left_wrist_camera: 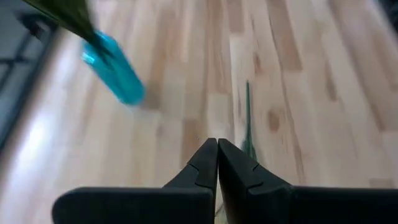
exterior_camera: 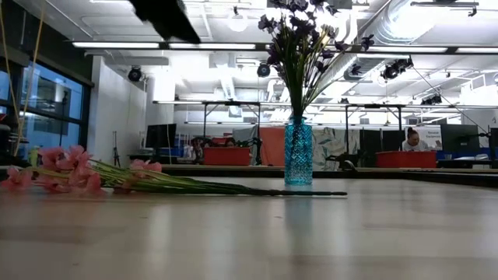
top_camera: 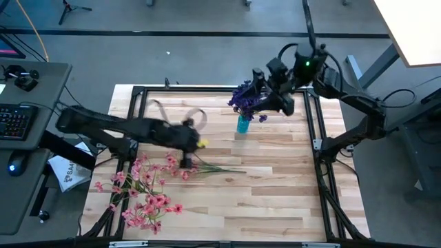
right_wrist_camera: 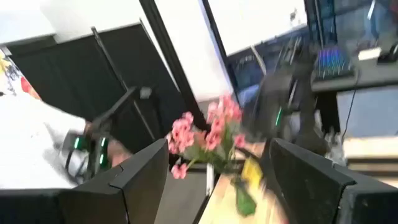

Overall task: Sort flowers into vase by color
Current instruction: Put the pink flowers into the green vase

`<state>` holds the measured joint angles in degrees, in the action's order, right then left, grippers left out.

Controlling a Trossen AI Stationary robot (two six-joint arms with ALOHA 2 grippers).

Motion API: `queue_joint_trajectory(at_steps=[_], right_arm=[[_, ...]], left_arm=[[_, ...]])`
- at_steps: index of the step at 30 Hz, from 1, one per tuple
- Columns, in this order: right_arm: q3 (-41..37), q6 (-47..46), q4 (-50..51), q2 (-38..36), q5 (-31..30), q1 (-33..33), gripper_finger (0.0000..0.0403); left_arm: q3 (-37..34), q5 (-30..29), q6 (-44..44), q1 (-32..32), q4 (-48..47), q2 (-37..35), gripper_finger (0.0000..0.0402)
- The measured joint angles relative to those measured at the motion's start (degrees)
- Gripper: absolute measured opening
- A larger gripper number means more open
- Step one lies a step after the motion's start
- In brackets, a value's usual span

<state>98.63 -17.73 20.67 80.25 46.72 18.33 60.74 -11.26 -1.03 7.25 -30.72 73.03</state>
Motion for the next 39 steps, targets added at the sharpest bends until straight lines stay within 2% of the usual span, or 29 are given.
queue_joint_trajectory(at_steps=[3, 8, 12, 14, 20, 24, 30, 39], right_arm=[[0.00, -0.25, 4.20, 0.02, -5.43, -4.16, 0.0275], [-0.02, -3.08, 17.88, 0.22, -20.41, -12.09, 0.0275], [-0.02, -6.70, 26.84, 1.95, -31.87, -18.29, 0.0275], [-0.02, -8.16, 29.77, 3.80, -35.09, -20.91, 0.0275], [-0.02, -10.09, 35.67, 13.53, -37.26, -26.02, 0.0275], [-0.04, -4.70, 34.46, 22.02, -37.09, -27.81, 0.0275], [-0.04, 5.60, 28.09, 34.13, -39.94, -27.38, 0.0275], [-0.08, 7.39, 14.58, 47.01, -41.06, -25.59, 0.0275]], left_arm=[[0.23, 0.39, 2.94, -1.41, -2.53, -8.66, 0.0000], [0.28, -2.38, 2.77, -3.72, -4.91, -22.37, 0.0000], [0.28, -2.54, 2.08, -4.39, -3.98, -30.53, 0.0000], [0.28, -2.47, 0.63, -4.39, -3.59, -33.46, 0.0000], [0.26, -2.39, -6.47, -4.37, -4.26, -37.33, 0.0000], [0.26, -2.39, -9.35, -4.37, -4.17, -37.47, 0.0000], [0.26, -2.39, -12.80, -4.37, -4.20, -35.95, 0.0000], [0.23, -2.39, -16.50, -4.37, -4.15, -35.31, 0.0000]])
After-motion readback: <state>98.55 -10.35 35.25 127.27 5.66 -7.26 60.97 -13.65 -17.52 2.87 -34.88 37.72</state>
